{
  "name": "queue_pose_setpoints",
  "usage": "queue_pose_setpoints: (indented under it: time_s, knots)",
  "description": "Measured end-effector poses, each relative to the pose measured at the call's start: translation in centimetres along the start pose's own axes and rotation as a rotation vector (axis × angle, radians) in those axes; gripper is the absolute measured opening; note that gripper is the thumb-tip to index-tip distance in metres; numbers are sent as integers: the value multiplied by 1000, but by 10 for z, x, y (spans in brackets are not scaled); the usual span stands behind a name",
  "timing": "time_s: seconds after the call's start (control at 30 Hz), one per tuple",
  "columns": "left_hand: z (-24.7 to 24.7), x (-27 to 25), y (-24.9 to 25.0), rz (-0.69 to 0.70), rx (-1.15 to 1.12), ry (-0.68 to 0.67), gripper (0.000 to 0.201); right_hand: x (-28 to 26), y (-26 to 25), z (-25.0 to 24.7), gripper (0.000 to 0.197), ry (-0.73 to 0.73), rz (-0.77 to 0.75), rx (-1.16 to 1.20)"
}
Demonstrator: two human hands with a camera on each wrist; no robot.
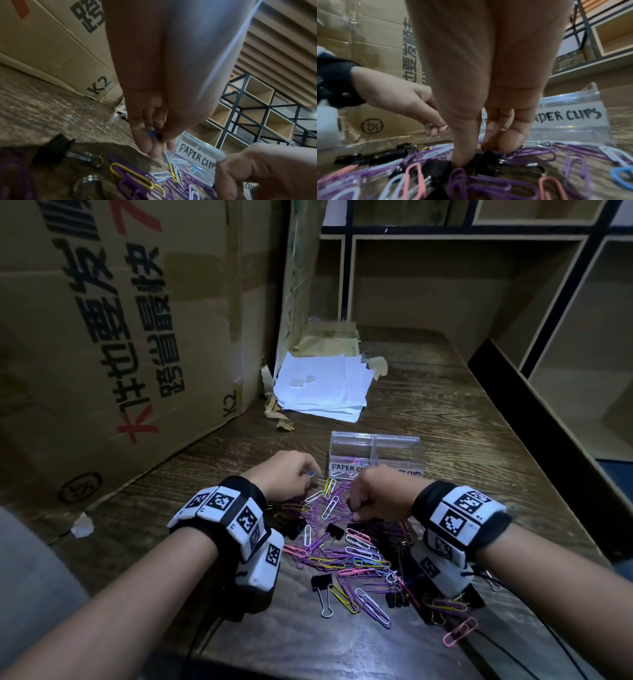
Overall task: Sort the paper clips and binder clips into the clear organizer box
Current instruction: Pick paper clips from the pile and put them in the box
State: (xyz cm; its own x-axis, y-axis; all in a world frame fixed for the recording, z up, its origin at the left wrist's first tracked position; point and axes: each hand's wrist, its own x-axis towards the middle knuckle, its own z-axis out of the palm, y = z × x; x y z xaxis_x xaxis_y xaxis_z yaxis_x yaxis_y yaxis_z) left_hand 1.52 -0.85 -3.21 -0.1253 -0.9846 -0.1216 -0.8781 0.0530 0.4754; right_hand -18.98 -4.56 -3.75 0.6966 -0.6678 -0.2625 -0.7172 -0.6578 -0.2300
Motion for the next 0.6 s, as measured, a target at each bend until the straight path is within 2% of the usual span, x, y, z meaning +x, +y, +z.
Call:
queue_pose_setpoints:
  time_s: [0.1, 0.23, 0.37, 0.53, 0.6]
  knots:
    - [1, -3, 5, -42, 4, -19, 22, 0, -3, -1, 11, -15, 13, -8]
    - [11, 0, 2, -72, 86, -56, 23, -1, -3, -6, 7, 120, 30, 108]
    - [20, 4, 1, -33, 123, -61, 20, 6, -4, -4, 34, 71, 58, 94]
    - [22, 10, 6, -24, 227, -110, 26, 11, -10, -2, 19, 69, 110, 94]
    - [22, 11, 3, -13, 226, -103, 24, 15, -11, 0, 22, 47, 99, 68]
